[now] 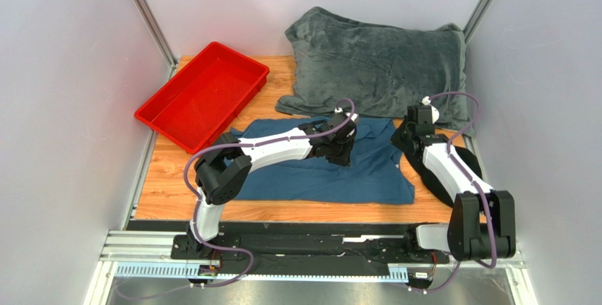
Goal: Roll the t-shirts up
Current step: Fold the T-shirt at the center of the board.
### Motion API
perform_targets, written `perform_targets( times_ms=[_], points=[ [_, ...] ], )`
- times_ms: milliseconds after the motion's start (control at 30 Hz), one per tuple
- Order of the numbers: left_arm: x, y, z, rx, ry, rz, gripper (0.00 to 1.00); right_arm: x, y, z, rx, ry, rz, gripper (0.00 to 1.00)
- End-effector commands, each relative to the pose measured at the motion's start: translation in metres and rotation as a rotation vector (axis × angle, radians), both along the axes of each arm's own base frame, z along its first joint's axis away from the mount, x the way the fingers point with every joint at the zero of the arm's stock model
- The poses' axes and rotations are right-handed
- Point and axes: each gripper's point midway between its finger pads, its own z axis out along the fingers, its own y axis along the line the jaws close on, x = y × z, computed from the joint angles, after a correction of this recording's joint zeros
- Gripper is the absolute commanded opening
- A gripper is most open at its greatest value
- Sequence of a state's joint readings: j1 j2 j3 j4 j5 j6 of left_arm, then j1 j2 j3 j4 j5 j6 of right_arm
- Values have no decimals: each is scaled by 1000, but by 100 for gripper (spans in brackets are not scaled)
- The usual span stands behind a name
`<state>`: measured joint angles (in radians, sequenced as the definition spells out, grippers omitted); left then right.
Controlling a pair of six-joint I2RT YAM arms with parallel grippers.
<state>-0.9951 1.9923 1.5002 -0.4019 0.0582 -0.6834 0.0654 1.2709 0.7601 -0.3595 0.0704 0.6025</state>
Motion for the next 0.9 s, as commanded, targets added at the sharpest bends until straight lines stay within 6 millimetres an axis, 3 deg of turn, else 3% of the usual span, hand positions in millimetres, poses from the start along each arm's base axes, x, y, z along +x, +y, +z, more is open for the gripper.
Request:
perform_targets(
  times_ms=[0, 67, 167, 200, 300, 467, 533, 767, 867],
  points=[
    [19, 2, 20, -52, -34, 47, 0, 28, 11, 13, 19, -35, 19, 0],
    [26, 6, 16, -42, -32, 63, 0, 35, 15, 15, 23, -39, 30, 0],
    [34, 12, 13, -38, -30, 77, 14, 44, 20, 15, 27, -37, 50, 2],
    [35, 14, 11, -34, -28, 78, 26, 47, 21, 16, 26, -35, 55, 6],
    [41, 22, 18, -42, -49, 88, 36, 56, 22, 25, 9, -46, 75, 23],
    [57, 42, 34, -59, -80, 135, 39, 70, 23, 43, -43, -79, 107, 43],
    [66, 48, 37, -62, -86, 152, 40, 77, 28, 47, -60, -86, 133, 44],
    [90, 51, 44, -63, -89, 167, 40, 83, 50, 21, -72, -17, 205, 45],
    [93, 67, 48, -56, -99, 207, 40, 81, 60, 3, -79, 26, 231, 47]
  ],
)
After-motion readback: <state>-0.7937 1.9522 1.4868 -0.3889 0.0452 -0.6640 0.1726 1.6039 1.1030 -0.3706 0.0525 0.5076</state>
